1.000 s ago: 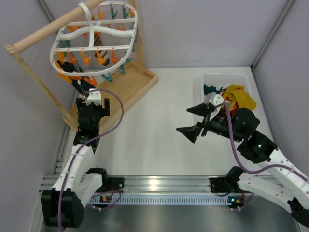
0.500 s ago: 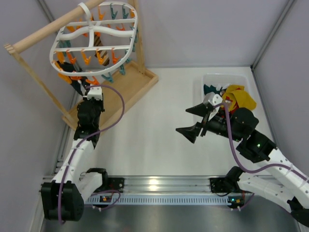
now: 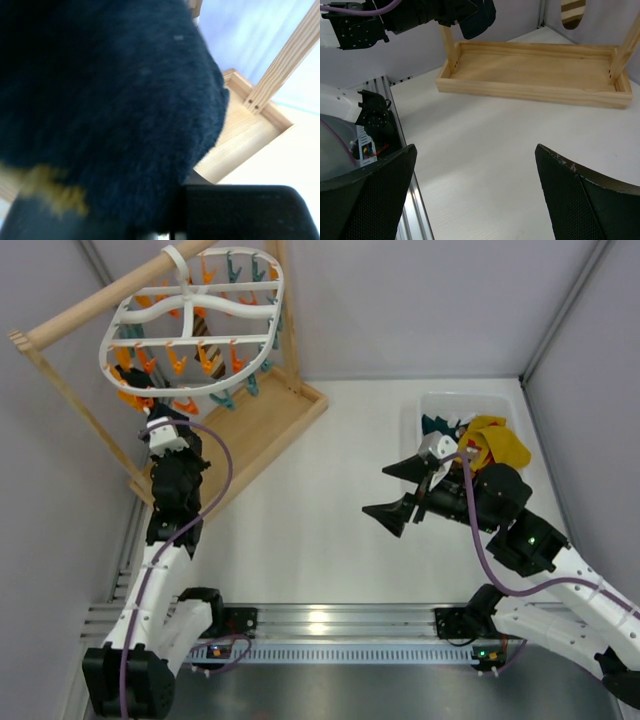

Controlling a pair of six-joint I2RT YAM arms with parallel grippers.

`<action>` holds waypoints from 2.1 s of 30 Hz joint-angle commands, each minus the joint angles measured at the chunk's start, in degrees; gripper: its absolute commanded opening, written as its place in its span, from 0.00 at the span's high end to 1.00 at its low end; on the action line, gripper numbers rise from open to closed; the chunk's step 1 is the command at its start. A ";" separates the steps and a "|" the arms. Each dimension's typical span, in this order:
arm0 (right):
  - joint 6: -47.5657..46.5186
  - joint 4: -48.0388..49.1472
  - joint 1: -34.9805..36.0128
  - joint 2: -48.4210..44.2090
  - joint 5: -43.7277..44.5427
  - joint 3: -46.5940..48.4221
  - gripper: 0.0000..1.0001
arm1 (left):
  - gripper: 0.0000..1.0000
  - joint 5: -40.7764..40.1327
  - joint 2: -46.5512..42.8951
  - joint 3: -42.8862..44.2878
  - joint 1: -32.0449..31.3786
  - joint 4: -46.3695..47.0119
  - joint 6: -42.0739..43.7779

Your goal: Remove the socks clipped to the hanger

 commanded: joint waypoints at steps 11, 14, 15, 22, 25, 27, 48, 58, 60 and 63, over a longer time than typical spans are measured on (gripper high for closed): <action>2.29 5.84 0.34 -1.08 1.16 -0.51 0.03 | 1.00 -19.00 1.23 2.25 -18.56 -7.10 -12.63; 3.26 5.31 0.25 -0.47 1.51 1.07 0.03 | 1.00 -22.36 3.78 4.80 -26.22 -8.06 -13.66; 3.61 5.22 0.25 0.14 1.60 2.03 0.03 | 1.00 -22.18 4.57 5.42 -28.24 -8.68 -14.55; 8.35 4.87 0.25 5.68 3.36 9.94 0.06 | 1.00 -32.37 16.15 12.80 -41.95 -10.35 -13.24; 8.71 3.47 0.43 8.75 3.36 15.21 0.07 | 1.00 -34.74 21.17 17.45 -46.17 -10.44 -11.84; 8.54 1.54 0.43 11.65 3.27 19.94 0.07 | 1.00 -36.32 24.76 19.21 -48.63 -10.53 -10.43; -8.60 -25.36 3.77 61.30 8.55 83.13 0.22 | 1.00 -33.43 28.30 22.91 -52.07 -11.85 -7.61; -12.81 -24.75 7.54 66.77 9.69 84.14 0.33 | 1.00 -32.11 32.26 25.81 -52.95 -11.85 -5.50; -13.52 -24.31 8.60 67.20 12.23 83.69 0.33 | 1.00 -32.64 32.78 26.17 -53.39 -11.85 -4.80; -14.31 -22.82 8.78 68.08 15.05 83.25 0.33 | 1.00 -33.08 32.87 26.52 -54.09 -11.85 -4.45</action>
